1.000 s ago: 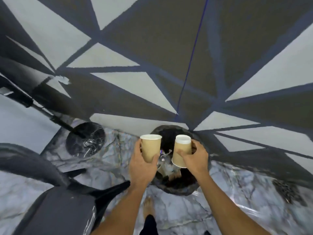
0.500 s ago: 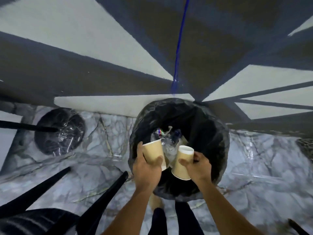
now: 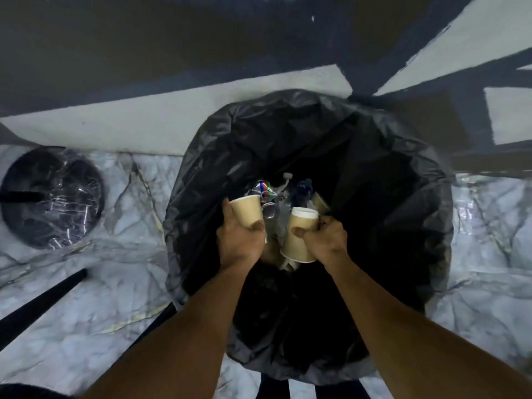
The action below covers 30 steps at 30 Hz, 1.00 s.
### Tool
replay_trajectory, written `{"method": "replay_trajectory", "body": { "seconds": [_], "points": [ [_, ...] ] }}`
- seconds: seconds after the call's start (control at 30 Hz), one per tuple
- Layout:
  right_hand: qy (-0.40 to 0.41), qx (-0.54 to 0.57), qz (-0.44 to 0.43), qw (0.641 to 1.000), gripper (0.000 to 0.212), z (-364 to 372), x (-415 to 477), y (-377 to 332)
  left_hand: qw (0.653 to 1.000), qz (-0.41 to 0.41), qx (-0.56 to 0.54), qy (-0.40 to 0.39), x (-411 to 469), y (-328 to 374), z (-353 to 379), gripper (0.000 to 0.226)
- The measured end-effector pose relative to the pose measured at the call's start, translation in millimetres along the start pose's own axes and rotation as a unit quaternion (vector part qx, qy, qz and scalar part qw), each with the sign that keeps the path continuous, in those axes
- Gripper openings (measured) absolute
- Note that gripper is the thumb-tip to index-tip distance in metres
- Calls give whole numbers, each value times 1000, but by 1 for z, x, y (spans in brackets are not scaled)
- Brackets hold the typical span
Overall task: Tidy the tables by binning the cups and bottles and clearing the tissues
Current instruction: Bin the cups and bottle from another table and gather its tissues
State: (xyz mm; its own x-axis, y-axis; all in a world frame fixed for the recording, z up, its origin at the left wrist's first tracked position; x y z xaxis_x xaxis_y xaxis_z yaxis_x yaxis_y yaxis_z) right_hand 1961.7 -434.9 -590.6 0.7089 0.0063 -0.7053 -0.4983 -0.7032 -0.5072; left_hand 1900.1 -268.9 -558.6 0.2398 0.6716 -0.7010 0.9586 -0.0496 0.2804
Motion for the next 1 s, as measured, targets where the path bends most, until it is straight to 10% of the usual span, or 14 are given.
{"method": "replay_trajectory", "body": {
  "seconds": [0.1, 0.27, 0.57, 1.0],
  "points": [
    [-37, -30, -6, 999, 91, -2, 6, 0, 999, 17, 46, 13, -2, 10, -6, 100],
    [-61, -109, -21, 992, 46, -37, -16, -9, 997, 43, 57, 3, -43, 19, -24, 92],
    [-153, -216, -172, 949, 45, -91, -138, -92, 996, 84, 34, -28, -160, 31, -109, 56],
    [-179, -405, -469, 764, 31, -108, -373, -279, 994, 39, -11, 102, -319, -53, -325, 48]
  ]
}}
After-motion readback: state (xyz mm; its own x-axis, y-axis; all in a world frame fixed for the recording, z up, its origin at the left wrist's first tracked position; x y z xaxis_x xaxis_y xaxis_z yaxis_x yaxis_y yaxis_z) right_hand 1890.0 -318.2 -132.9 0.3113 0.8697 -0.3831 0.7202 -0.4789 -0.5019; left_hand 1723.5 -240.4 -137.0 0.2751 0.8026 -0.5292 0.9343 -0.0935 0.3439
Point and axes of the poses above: each hand's wrist, its own x-axis towards the middle knuckle, its own z-axis out of the palm, y = z × x, the point moved 2 cm from there along x, towards the middle knuckle, and after that the axes turned 10 degrees about -z, right-handed, at the moved point
